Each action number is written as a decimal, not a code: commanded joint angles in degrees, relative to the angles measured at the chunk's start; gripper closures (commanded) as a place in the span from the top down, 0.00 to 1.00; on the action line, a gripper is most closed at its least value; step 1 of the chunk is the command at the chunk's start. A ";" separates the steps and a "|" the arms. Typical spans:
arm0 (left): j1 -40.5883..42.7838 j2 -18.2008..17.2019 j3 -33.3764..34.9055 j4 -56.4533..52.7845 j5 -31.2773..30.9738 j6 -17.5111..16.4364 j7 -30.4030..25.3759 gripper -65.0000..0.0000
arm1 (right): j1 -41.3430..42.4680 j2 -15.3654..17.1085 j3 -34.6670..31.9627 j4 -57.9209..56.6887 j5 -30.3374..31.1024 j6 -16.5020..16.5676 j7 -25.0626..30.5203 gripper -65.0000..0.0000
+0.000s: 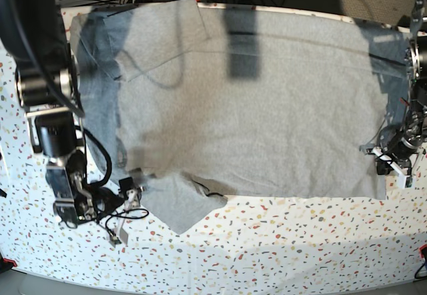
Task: Fold the T-shirt properly
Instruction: 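Reach both grippers to the shirt's hem side and grasp it, then lift the hem and fold it over toward the collar with both grippers, then release the hem and reposition the right gripper on the folded shirt, then grasp the folded shirt end with the right gripper and fold it inward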
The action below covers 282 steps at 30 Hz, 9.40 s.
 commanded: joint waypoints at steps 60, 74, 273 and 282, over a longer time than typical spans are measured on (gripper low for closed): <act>8.57 -8.20 -0.24 25.42 -26.49 -5.60 18.25 0.00 | -5.33 10.67 -6.73 22.16 23.65 6.70 -6.49 0.00; 26.47 -11.02 -8.20 43.54 -31.34 -3.85 20.81 0.00 | -34.36 12.55 15.85 56.30 21.53 6.70 -11.28 0.00; 49.48 -7.78 -26.86 43.50 -51.71 -11.03 34.23 0.48 | -55.52 -3.82 30.08 79.80 29.03 6.70 -24.00 0.44; 49.51 -4.74 -26.86 43.60 -51.74 -11.03 37.66 0.47 | -55.52 -3.80 30.08 79.80 29.03 6.70 -23.98 0.44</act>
